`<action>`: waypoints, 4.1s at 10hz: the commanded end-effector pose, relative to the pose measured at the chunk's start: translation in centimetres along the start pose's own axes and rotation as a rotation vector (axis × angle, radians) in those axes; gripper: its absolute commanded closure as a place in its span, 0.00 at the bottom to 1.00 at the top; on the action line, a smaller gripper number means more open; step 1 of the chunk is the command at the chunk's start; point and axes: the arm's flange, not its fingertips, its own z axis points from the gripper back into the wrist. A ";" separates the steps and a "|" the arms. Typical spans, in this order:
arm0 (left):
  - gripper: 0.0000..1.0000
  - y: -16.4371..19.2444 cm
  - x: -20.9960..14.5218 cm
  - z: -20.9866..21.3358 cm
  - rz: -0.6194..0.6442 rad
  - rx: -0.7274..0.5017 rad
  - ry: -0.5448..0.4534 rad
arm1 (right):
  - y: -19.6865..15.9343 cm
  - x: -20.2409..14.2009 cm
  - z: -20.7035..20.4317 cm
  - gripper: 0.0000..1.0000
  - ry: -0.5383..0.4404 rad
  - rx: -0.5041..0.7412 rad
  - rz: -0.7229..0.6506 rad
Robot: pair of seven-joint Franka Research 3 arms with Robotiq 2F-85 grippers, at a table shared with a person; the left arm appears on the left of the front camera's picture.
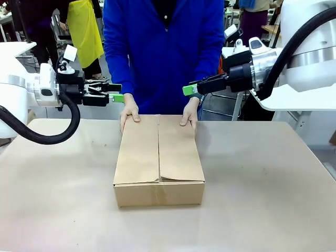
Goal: Pack the gift set into the box.
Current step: Press and hold the closed box until the human finishes sealing it.
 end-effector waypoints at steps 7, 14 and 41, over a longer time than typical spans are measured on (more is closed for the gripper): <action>0.00 1.4 -9.1 -3.2 -0.056 -0.172 0.109 | -4.6 -9.4 -8.4 0.00 -0.010 0.054 0.366; 0.00 1.0 -11.8 -5.8 -0.043 -0.327 0.237 | -7.0 -13.2 -10.0 0.00 0.100 0.157 0.400; 0.00 0.7 -11.6 -5.8 -0.065 -0.349 0.246 | -7.7 -14.1 -10.1 0.00 0.115 0.165 0.332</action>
